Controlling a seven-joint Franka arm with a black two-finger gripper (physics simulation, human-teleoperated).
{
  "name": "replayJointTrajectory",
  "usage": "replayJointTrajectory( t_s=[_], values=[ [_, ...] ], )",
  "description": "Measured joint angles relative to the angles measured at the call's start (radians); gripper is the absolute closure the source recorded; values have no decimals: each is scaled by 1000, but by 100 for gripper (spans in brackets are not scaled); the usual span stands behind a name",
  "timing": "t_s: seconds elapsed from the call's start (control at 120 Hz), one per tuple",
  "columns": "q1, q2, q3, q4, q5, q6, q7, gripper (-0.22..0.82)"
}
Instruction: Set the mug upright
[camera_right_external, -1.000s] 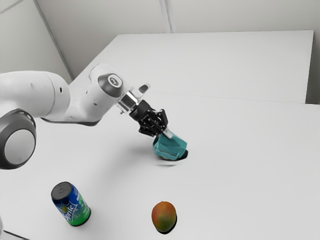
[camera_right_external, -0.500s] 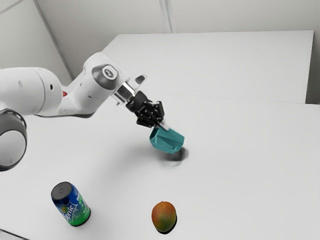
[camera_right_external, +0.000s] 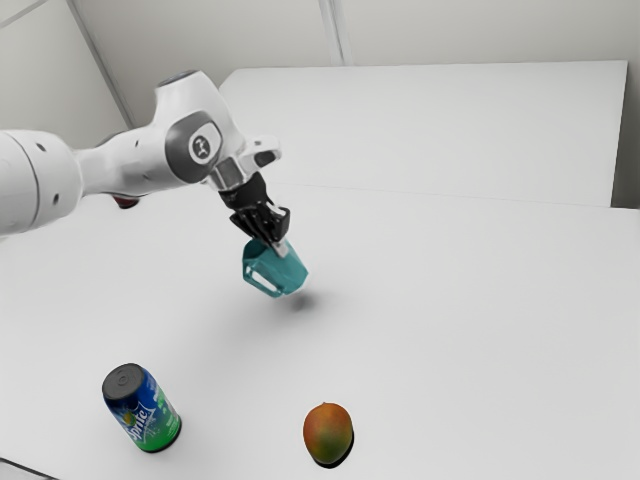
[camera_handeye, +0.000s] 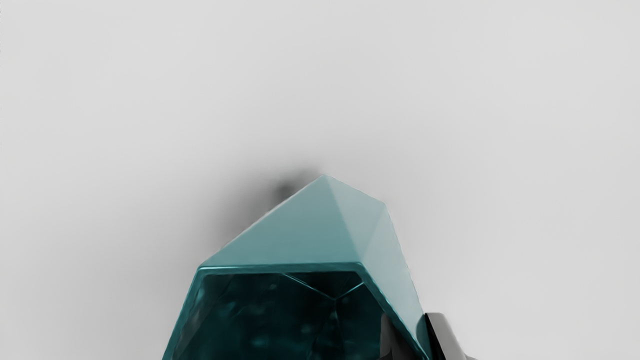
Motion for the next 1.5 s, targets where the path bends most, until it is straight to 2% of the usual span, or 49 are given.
replayJointTrajectory(
  t_s=[0.25, 0.492, 0.833, 1.5],
  values=[
    [-9, -17, -92, -34, 348, 50, -42, 79],
    [-26, 21, -109, -35, 498, 86, -93, 79],
    [-26, 1, -134, -91, 540, 82, -174, 79],
    [-49, 63, -148, -79, 531, 115, -284, 79]
  ],
)
